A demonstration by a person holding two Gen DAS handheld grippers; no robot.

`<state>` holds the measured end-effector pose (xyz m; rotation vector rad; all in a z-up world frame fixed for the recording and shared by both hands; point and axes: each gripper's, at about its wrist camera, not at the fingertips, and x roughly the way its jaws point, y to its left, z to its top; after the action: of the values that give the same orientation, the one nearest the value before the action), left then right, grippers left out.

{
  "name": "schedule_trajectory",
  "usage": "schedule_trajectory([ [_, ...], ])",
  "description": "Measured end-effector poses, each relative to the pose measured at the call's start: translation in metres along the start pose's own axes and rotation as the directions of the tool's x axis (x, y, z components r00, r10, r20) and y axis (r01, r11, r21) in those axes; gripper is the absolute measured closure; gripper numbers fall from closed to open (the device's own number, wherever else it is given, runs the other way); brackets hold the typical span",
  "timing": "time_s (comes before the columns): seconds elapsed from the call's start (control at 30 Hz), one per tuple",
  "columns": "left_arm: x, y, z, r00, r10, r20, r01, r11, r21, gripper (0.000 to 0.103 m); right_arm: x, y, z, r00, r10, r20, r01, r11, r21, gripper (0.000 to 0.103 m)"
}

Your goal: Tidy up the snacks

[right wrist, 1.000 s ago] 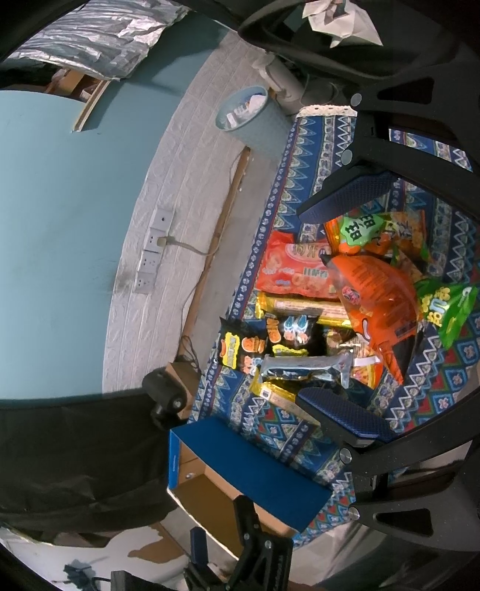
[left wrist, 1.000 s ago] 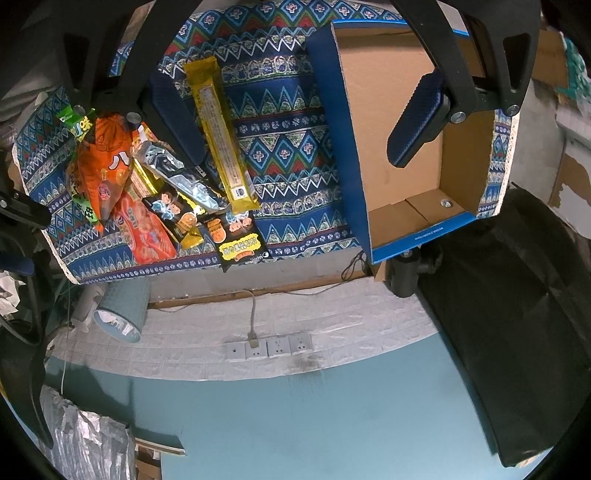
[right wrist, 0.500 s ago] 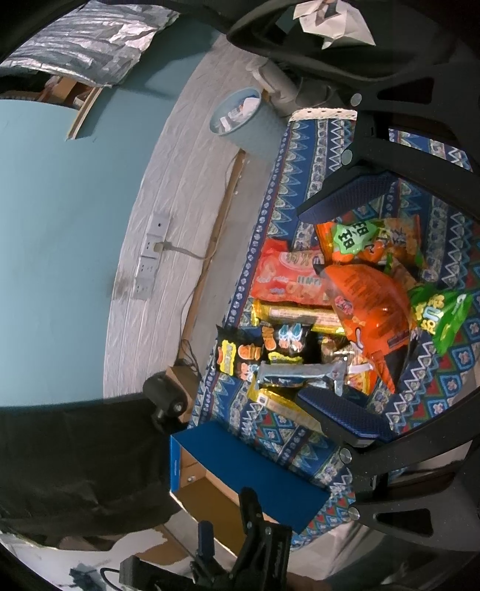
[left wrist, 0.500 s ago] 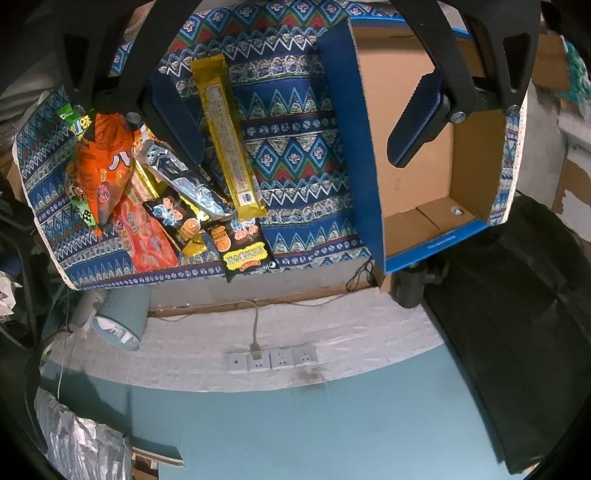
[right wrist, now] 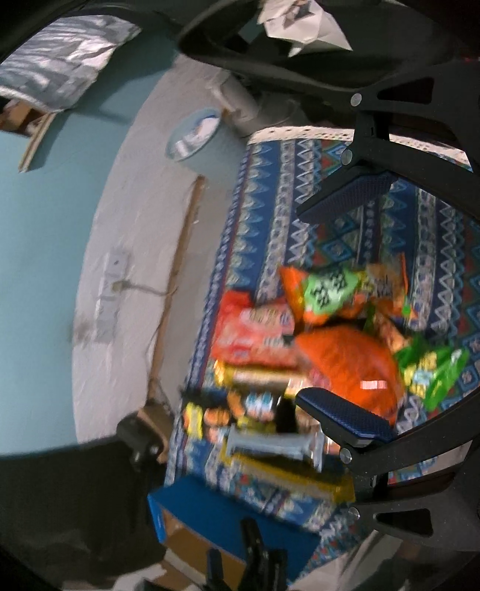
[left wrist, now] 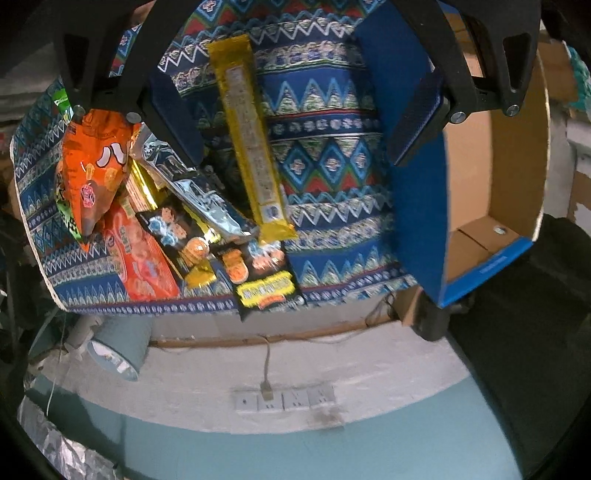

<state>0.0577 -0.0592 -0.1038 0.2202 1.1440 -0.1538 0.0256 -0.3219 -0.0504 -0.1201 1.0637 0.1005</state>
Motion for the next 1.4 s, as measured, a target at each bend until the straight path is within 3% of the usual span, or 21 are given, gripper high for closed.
schedule_trajectory([
  [0.13, 0.019, -0.007, 0.0, 0.999, -0.011, -0.052, 0.011, 1.0, -0.003, 0.002, 0.029, -0.022, -0.006, 0.997, -0.027, -0.078, 0.029, 0.999, 0.022, 0.014],
  [0.37, 0.046, -0.018, -0.004, 0.993, -0.025, -0.117, 0.022, 1.0, -0.022, 0.002, 0.068, -0.035, -0.032, 0.981, 0.006, -0.195, 0.001, 0.999, 0.037, 0.014],
  [0.73, 0.089, -0.028, -0.008, 0.98, 0.003, -0.2, -0.003, 1.0, 0.001, 0.002, 0.109, -0.033, -0.05, 0.958, 0.051, -0.282, -0.044, 0.999, 0.031, 0.014],
  [0.87, 0.103, -0.029, -0.011, 0.976, 0.002, -0.217, 0.001, 1.0, 0.015, 0.004, 0.126, -0.03, -0.052, 0.95, 0.079, -0.303, -0.07, 0.997, 0.039, 0.024],
  [0.93, 0.109, -0.027, -0.012, 0.972, -0.025, -0.235, 0.023, 1.0, -0.011, 0.023, 0.131, -0.03, -0.053, 0.947, 0.092, -0.308, -0.082, 0.996, 0.046, 0.029],
  [1.0, 0.109, -0.027, -0.012, 0.977, -0.024, -0.213, 0.023, 1.0, -0.009, 0.024, 0.135, -0.034, -0.051, 0.945, 0.11, -0.308, -0.092, 0.993, 0.071, 0.043],
  [1.07, 0.109, -0.029, -0.011, 0.98, -0.032, -0.195, 0.033, 0.999, 0.004, 0.033, 0.138, -0.037, -0.051, 0.939, 0.111, -0.324, -0.085, 0.992, 0.093, 0.054],
  [1.13, 0.108, -0.032, -0.011, 0.984, -0.027, -0.179, 0.034, 0.999, 0.033, 0.054, 0.14, -0.038, -0.053, 0.939, 0.099, -0.33, -0.072, 0.993, 0.092, 0.055],
  [1.2, 0.108, -0.038, -0.016, 0.982, -0.056, -0.182, 0.064, 0.997, 0.037, 0.065, 0.14, -0.038, -0.053, 0.94, 0.101, -0.325, -0.077, 0.993, 0.086, 0.065],
  [1.4, 0.103, -0.033, -0.021, 0.98, -0.079, -0.18, 0.086, 0.996, 0.03, 0.07, 0.127, -0.039, -0.05, 0.952, 0.076, -0.295, -0.056, 0.996, 0.076, 0.068],
])
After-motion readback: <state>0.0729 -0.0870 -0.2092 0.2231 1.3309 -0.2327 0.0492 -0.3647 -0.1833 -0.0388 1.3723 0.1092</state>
